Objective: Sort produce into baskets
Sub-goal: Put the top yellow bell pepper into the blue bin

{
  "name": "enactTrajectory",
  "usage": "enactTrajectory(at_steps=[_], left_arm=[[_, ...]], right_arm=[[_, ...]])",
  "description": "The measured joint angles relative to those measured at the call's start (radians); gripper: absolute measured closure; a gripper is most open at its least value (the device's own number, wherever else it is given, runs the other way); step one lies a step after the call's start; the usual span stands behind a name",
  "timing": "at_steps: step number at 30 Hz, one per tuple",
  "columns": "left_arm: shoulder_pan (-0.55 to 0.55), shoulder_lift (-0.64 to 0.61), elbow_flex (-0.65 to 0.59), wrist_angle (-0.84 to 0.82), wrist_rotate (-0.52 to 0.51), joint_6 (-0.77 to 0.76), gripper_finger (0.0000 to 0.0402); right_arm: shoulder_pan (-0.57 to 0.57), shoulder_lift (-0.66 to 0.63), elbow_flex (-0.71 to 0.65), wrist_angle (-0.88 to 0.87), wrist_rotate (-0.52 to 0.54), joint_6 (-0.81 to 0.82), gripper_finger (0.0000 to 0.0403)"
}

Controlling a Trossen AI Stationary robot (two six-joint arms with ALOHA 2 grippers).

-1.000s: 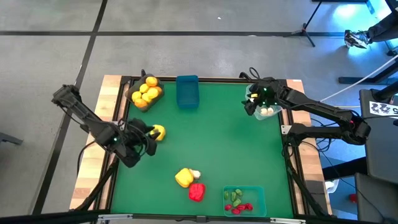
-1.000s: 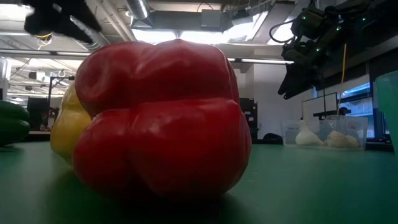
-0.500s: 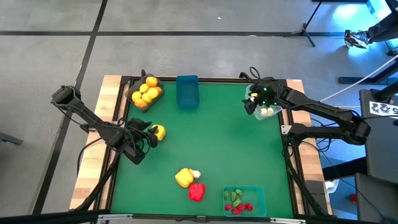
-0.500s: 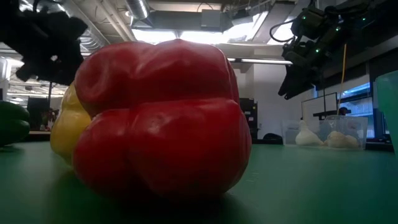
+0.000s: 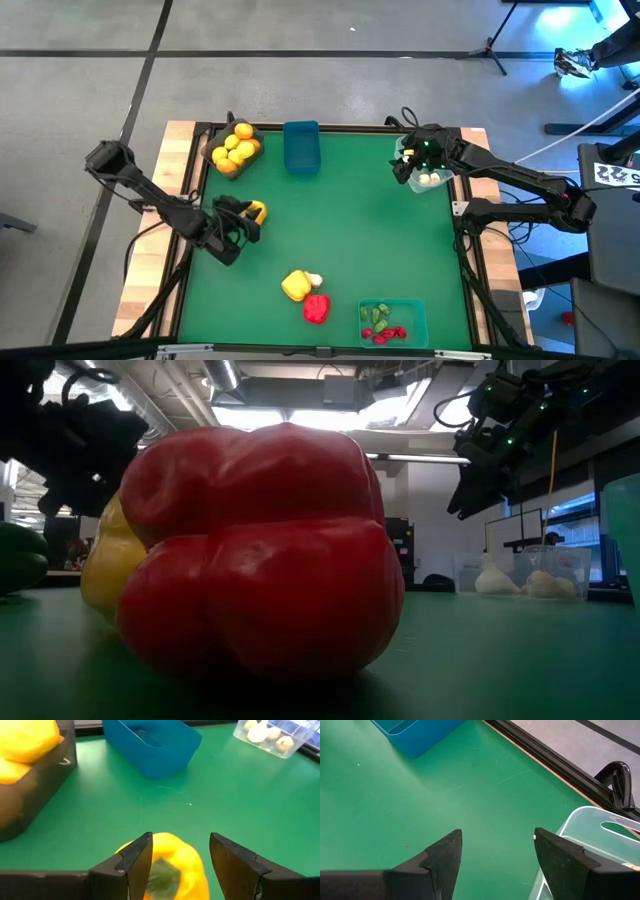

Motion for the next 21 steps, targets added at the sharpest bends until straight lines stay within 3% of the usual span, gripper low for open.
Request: enactTrajectory(at_steps=[9,15,21], left_arm=[[0.020,0.172,0.002,0.008,-0.038,-0.126,0.0210],[0.022,0.193,0.002,0.008,-0.041,-0.144,0.0214],[0.023,0.194,0.001,0.022,-0.035,-0.136,0.0294]], right_arm=[[0.000,0.000,0.000,-0.001,-0.001,0.000,0.0159],[0.000,0.000,0.000,-0.002,-0.005,0.000,0.0159],[0.000,0.000,0.000,-0.002,-0.005,0.000,0.0159]])
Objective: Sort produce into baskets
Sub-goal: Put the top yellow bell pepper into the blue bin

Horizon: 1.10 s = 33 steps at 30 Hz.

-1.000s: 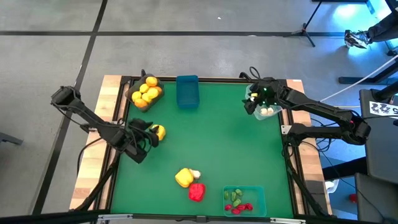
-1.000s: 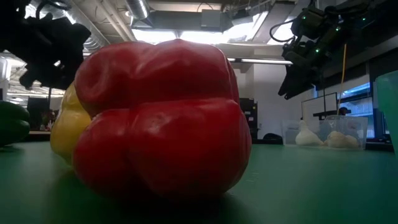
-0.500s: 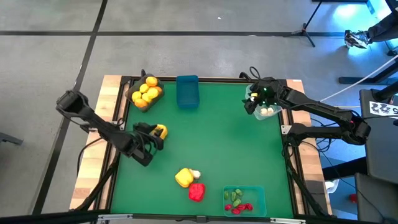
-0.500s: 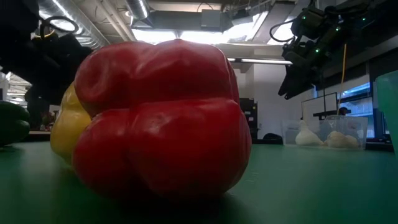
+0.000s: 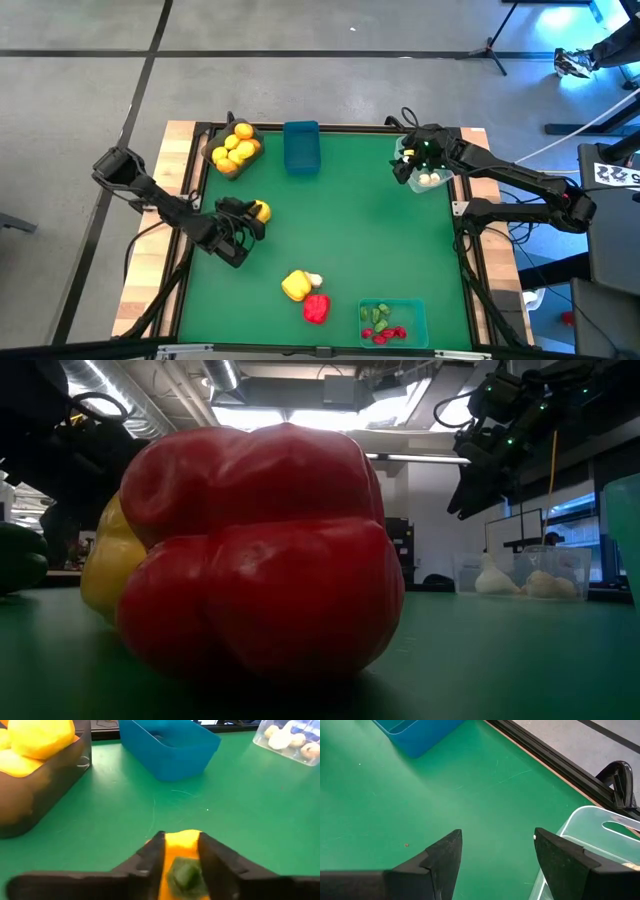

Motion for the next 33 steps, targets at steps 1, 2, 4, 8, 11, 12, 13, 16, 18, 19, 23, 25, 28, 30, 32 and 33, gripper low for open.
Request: enactTrajectory(at_steps=[1,2,4,8,11,12,13,16,18,19,23,25,28,30,32,33], left_arm=[[0.001,0.000,0.000,0.002,0.001,-0.004,0.0313],[0.000,0.000,0.000,0.003,0.001,-0.010,0.0332],[0.000,0.000,0.000,0.012,0.007,-0.023,0.0366],[0.000,0.001,0.003,0.029,-0.012,-0.030,0.0388],[0.013,0.004,0.026,0.025,-0.018,-0.022,0.0379],[0.021,0.004,0.036,0.024,-0.013,-0.017,0.0379],[0.031,0.004,0.049,0.024,-0.006,-0.008,0.0382],[0.060,0.005,0.092,0.025,-0.009,0.046,0.0392],[0.082,0.005,0.124,0.027,-0.021,0.094,0.0391],[0.093,0.005,0.140,0.026,-0.025,0.120,0.0390],[0.152,0.004,0.209,0.027,-0.039,0.204,0.0387],[0.192,0.004,0.243,0.028,-0.052,0.225,0.0391],[0.262,0.003,0.282,0.028,-0.081,0.239,0.0393],[0.316,-0.002,0.302,0.030,-0.089,0.260,0.0393],[0.380,-0.009,0.315,0.048,-0.095,0.297,0.0389],[0.412,-0.013,0.318,0.073,-0.096,0.328,0.0387]], right_arm=[[0.000,0.000,0.000,0.000,0.000,0.000,0.0159],[0.000,0.000,0.000,0.000,0.000,0.000,0.0159],[0.000,0.000,0.000,0.000,0.000,0.000,0.0159],[0.000,0.000,0.000,0.000,0.000,0.000,0.0159],[0.000,0.000,0.000,-0.001,0.000,0.000,0.0159],[0.000,0.000,0.000,0.000,0.000,0.000,0.0159],[0.000,0.000,0.000,-0.001,0.000,0.000,0.0159],[0.000,0.000,0.000,0.000,0.001,0.000,0.0159],[0.000,0.000,0.000,0.000,0.000,0.000,0.0159],[0.000,0.000,0.000,0.000,0.001,0.000,0.0159],[0.000,0.000,0.000,0.000,0.001,0.000,0.0159],[0.000,0.000,0.000,0.000,0.001,0.012,0.0159],[0.000,0.000,0.000,0.000,0.001,0.037,0.0159],[0.000,0.000,0.000,0.000,0.001,0.040,0.0159],[0.000,0.000,0.000,0.001,0.001,0.041,0.0159],[0.000,0.000,0.000,0.001,0.001,0.041,0.0159]])
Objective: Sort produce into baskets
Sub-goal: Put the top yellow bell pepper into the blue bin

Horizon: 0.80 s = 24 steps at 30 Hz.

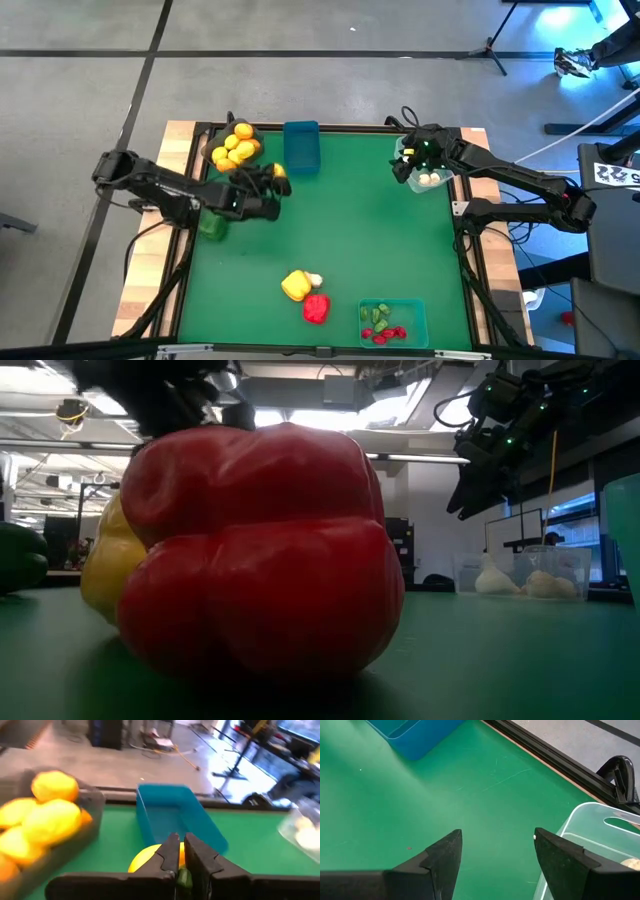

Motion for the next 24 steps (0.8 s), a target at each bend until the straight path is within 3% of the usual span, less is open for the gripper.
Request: enactTrajectory(at_steps=[5,8,11,15,20,24], left_arm=[[0.177,-0.013,0.001,0.261,0.066,0.334,0.0389],[0.295,-0.004,0.002,0.489,0.228,0.612,0.0393],[0.415,0.008,0.002,0.622,0.376,0.791,0.0389],[0.565,0.008,0.002,0.681,0.520,0.877,0.0386],[0.707,0.049,0.002,0.851,0.796,0.978,0.0393],[0.748,0.130,0.002,0.984,0.878,0.984,0.0389]], right_arm=[[0.000,0.000,0.000,0.001,0.000,0.001,0.0159],[0.000,0.000,0.000,0.001,0.002,0.012,0.0159],[0.000,0.000,0.000,0.001,0.010,0.026,0.0159],[0.000,0.000,0.000,0.001,0.025,0.026,0.0159],[0.000,0.000,0.000,0.001,0.026,0.026,0.0159],[0.000,0.000,0.000,0.001,0.041,0.026,0.0159]])
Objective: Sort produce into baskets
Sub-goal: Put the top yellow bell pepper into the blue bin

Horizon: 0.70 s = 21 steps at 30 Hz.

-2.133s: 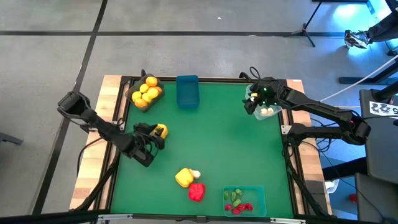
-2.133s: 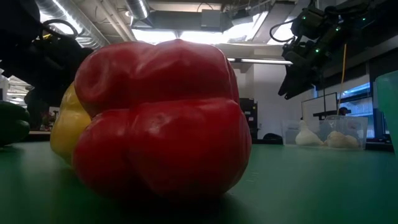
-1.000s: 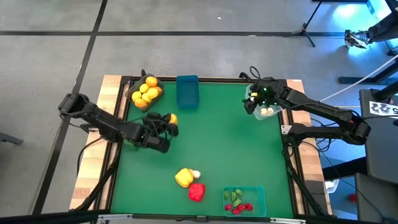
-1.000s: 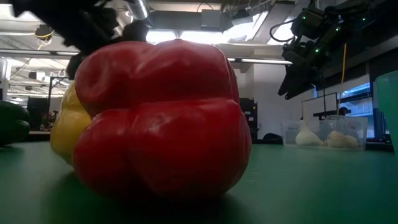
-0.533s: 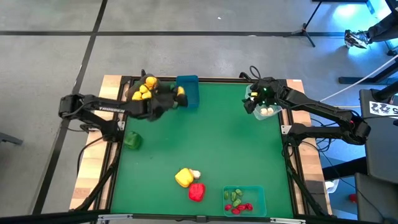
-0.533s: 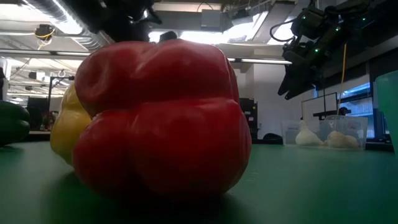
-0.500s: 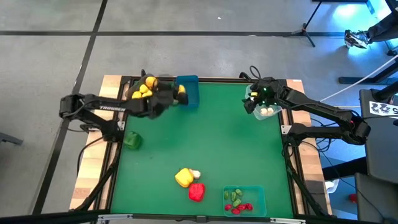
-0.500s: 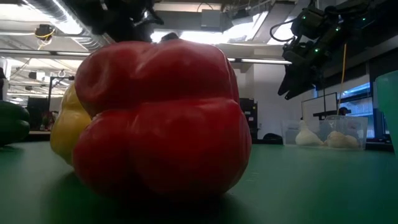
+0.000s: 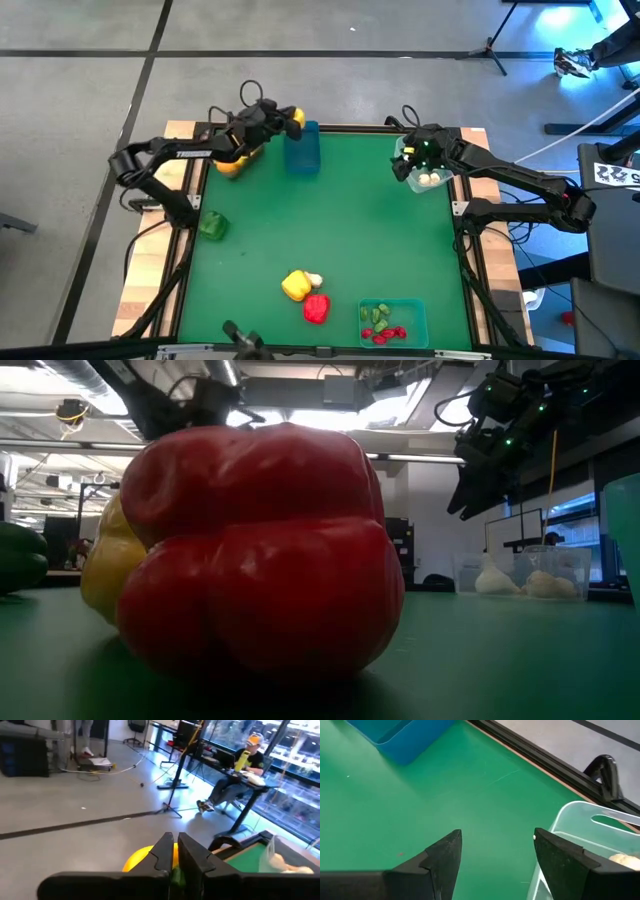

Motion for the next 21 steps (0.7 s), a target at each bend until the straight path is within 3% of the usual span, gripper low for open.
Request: enactTrajectory(at_steps=[6,10,21], left_arm=[[0.038,0.161,0.000,0.187,0.153,0.009,0.0394],[0.058,0.220,-0.001,0.222,0.159,0.009,0.0393],[0.074,0.225,-0.081,0.232,0.158,0.001,0.0394]], right_arm=[[0.000,0.000,0.000,0.000,0.027,0.000,0.0159],[0.000,0.000,0.000,0.000,0.028,0.000,0.0159],[0.000,0.000,0.000,0.001,0.031,0.000,0.0159]])
